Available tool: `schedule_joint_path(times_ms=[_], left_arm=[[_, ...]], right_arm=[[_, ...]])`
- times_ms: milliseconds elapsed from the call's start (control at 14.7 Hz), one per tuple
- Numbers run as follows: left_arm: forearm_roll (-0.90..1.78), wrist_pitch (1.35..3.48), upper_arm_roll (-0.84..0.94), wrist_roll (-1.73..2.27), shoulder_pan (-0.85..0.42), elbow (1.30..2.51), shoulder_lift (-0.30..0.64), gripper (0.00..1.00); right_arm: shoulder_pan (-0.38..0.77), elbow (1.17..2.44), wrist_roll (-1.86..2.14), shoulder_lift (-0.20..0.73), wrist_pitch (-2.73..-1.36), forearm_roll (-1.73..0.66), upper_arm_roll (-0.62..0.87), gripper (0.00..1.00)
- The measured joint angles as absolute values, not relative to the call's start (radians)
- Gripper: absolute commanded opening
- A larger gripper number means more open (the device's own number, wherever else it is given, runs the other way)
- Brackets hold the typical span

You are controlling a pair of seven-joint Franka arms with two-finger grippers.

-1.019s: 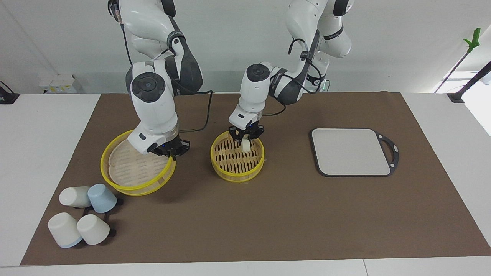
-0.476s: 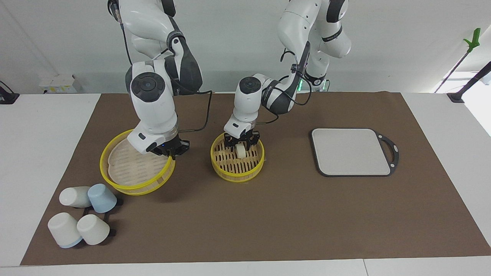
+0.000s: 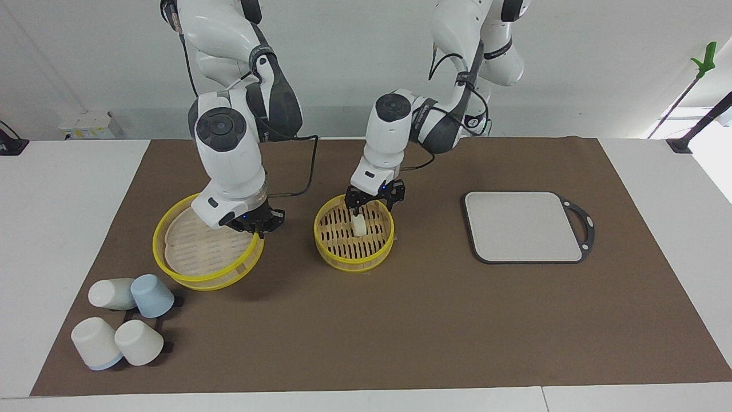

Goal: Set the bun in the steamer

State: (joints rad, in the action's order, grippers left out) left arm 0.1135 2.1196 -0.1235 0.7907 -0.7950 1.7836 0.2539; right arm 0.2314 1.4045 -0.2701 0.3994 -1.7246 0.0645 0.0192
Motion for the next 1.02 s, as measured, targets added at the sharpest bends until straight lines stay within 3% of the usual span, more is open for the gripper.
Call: schedule_joint_path(times_ms=[204, 612, 1019], left_arm=[[0.113, 2.010, -0.126, 0.762, -0.725, 1.784, 0.156, 1.00], [0.113, 1.792, -0.133, 0.496, -0.462, 1.785, -0.010, 1.00], [0.090, 1.663, -0.139, 0.228, -0.267, 1.783, -0.068, 1.00]], right_arm=[[0.287, 1.410, -0.389, 0.398, -1.765, 0.058, 0.032, 0.00], [0.560, 1.421, -0.752, 0.400, -1.845, 0.058, 0.037, 0.00], [0.650, 1.416, -0.869, 0.473, -1.935, 0.047, 0.038, 0.00]])
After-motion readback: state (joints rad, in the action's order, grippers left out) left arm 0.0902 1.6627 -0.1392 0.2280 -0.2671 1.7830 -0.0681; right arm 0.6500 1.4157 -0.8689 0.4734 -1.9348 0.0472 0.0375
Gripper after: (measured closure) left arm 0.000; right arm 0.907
